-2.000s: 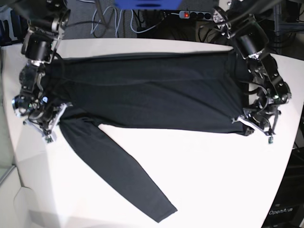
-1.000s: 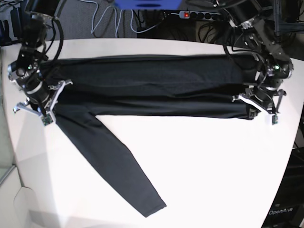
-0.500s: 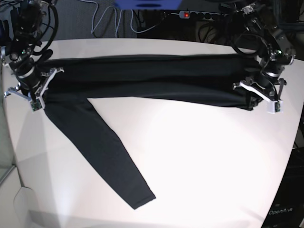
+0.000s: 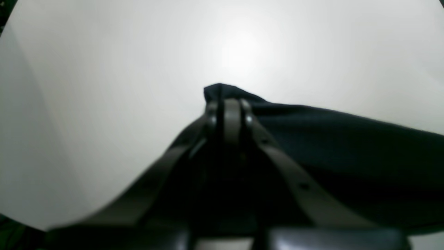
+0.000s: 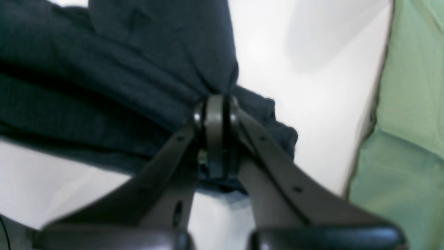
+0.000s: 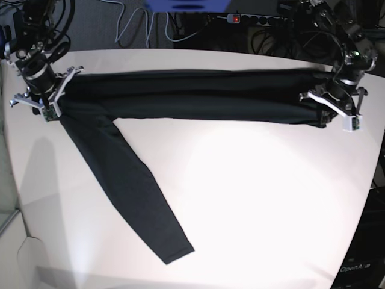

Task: Fold the T-shirt properly
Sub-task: 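Lift and fold the shirt body over with both grippers into a strip, then lower the folded strip with both grippers and release it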

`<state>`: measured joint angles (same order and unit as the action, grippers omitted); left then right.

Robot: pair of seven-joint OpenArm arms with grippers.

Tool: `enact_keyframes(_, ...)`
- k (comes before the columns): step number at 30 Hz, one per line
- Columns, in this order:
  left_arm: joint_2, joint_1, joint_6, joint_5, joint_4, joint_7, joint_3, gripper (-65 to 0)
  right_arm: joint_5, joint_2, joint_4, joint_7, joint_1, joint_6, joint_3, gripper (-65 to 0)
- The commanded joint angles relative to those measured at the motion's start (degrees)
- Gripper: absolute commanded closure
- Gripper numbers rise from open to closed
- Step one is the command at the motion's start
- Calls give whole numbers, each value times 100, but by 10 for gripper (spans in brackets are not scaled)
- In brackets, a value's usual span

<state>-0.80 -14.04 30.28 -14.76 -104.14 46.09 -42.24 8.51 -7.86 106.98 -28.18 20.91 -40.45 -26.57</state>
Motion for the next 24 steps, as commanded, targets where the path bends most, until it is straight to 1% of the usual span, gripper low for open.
enact_keyframes(1,128,11,27,-58,-87,-165,-9,0,-29,-71,93,98,-11,45,-126,0)
enact_keyframes(10,401,2,27,-75,607,-165,0,0,-29,-71,58,98,-11,45,-178,0)
enact_keyframes(17,409,-42,35,-75,634,-165,0,0,-29,-71,58,106,94,45,-170,0)
enact_keyframes(22,401,-226,35,-75,581,-165,0,0,-29,-71,58,115,226,45,-161,0)
enact_keyframes(24,409,-235,35,-75,642,-165,0,0,-29,-71,58,221,261,45,-161,0)
